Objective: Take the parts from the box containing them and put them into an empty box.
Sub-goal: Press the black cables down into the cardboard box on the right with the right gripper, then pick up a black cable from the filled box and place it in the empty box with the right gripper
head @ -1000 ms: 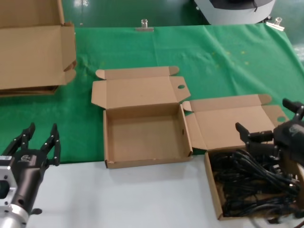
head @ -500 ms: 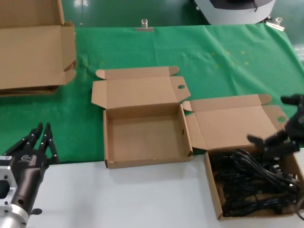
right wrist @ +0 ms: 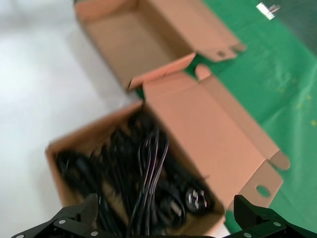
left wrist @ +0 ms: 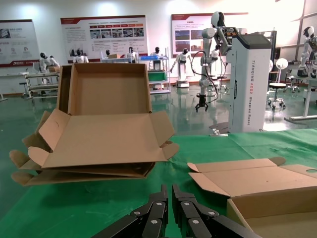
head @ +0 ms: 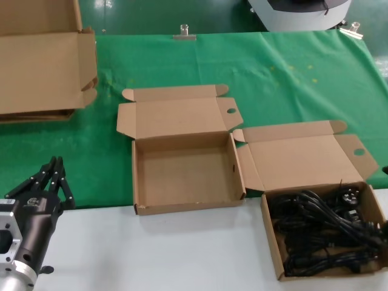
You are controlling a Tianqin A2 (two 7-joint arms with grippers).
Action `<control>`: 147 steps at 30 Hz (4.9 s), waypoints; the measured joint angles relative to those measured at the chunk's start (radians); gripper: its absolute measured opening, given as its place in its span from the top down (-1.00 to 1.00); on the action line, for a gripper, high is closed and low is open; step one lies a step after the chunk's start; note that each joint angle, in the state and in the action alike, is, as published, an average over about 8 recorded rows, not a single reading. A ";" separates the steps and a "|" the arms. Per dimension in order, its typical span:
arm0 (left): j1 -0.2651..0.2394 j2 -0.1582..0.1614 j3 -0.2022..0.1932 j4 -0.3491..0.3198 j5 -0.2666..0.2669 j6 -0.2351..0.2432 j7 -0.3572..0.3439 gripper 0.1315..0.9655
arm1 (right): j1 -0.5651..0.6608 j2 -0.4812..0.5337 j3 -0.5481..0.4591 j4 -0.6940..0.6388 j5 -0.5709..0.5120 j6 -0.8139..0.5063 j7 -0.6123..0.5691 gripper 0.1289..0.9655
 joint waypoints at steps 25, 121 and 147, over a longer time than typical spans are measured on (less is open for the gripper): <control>0.000 0.000 0.000 0.000 0.000 0.000 0.000 0.90 | -0.194 -0.165 0.250 -0.068 -0.164 -0.197 -0.177 -0.97; 0.000 0.000 0.000 0.000 0.000 0.000 0.000 0.90 | 0.077 -0.793 0.217 -0.399 -0.481 -0.020 -0.491 0.80; 0.000 0.000 0.000 0.000 0.000 0.000 0.000 0.90 | 0.147 -1.049 0.159 -0.861 -0.474 0.200 -0.718 0.80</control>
